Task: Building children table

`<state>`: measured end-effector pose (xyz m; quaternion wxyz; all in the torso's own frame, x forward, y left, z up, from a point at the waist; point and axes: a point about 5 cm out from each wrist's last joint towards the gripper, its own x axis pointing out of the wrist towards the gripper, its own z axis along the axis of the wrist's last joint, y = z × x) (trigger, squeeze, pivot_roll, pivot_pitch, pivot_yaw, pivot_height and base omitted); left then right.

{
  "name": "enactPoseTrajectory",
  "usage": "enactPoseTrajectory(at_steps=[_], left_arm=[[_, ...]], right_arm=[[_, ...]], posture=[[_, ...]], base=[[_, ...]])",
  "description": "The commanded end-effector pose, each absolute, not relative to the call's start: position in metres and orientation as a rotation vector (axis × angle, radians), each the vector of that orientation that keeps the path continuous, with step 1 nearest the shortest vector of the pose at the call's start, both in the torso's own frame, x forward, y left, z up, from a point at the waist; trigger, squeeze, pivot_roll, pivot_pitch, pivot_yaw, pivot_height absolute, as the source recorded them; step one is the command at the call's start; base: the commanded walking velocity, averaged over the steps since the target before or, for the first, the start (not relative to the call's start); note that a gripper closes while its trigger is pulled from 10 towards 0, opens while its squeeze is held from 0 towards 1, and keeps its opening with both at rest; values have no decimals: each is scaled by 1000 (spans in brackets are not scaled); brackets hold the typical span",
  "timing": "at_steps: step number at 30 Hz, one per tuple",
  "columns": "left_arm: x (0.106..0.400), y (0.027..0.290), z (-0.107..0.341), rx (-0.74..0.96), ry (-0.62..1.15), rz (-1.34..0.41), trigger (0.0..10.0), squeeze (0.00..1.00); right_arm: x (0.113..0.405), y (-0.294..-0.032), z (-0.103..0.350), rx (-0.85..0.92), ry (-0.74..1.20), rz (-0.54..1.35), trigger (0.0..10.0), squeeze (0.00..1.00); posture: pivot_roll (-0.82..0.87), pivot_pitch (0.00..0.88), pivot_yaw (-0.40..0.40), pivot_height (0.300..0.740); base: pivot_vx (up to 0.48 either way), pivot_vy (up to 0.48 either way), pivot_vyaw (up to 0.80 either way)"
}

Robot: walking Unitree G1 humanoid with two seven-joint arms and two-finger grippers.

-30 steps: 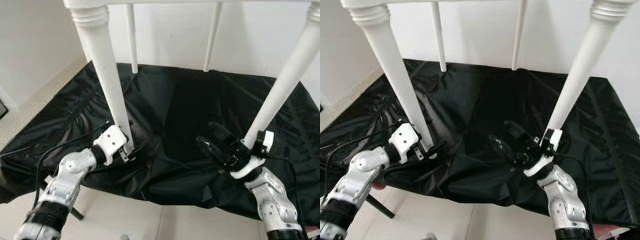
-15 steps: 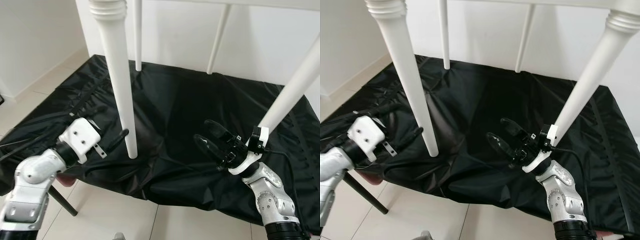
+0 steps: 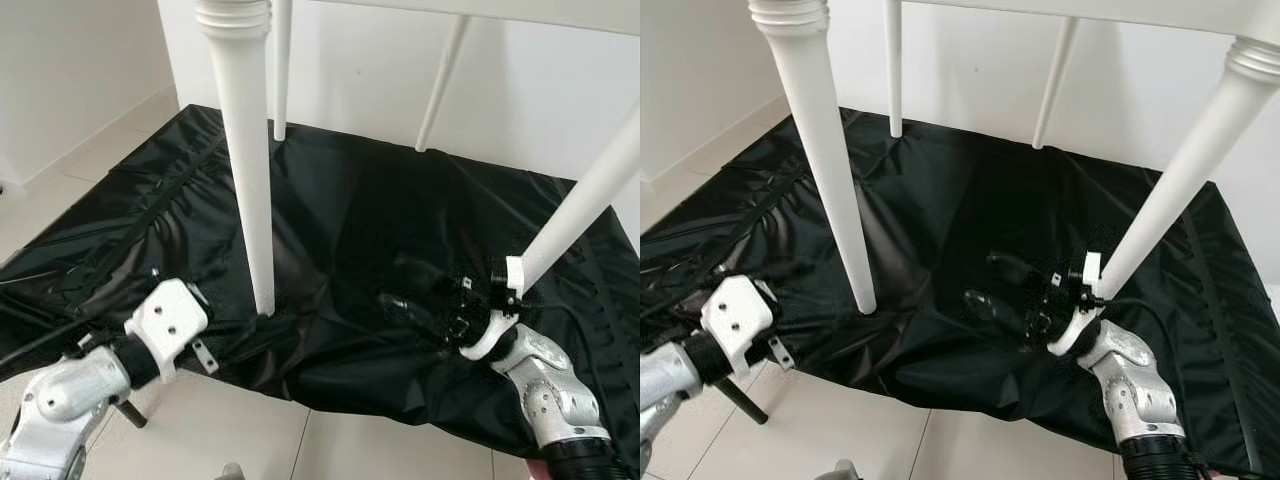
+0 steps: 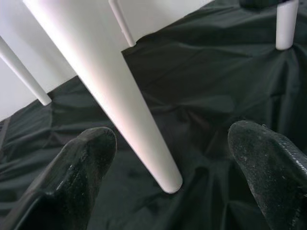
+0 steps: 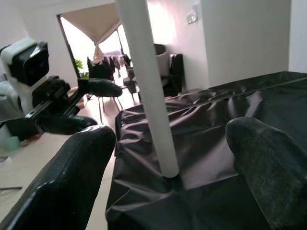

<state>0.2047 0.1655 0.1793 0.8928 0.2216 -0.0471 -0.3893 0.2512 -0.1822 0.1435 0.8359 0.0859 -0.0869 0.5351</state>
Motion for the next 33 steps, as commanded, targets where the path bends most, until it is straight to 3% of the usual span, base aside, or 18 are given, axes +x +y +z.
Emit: enactPoseTrajectory(at_steps=[1,13,14,17,18,33], left_arm=[[205,163,183,452,-106,-817,10000,1000],[212,162,196,417,-161,-746,10000,1000],[214,162,198,411,-188,-716,10000,537],[215,162,200,410,-200,-702,10000,537],[216,163,202,407,-217,-676,10000,0],[225,169,207,308,-267,-570,10000,0]], right_arm=[[252,-184,142,171,-162,1139,10000,0],[250,-182,143,185,-178,1132,10000,0],[249,-182,143,186,-179,1134,10000,0],[249,-182,143,187,-179,1133,10000,0],[249,-182,144,186,-181,1131,10000,0],[247,-183,147,178,-194,1100,10000,0]], posture=[[96,15,-34,740],[77,0,-25,740],[74,0,-22,740],[74,0,-22,740],[71,4,-20,740],[53,11,-16,740]], base=[[0,0,0],[0,0,0],[0,0,0],[0,0,0],[0,0,0],[0,0,0]])
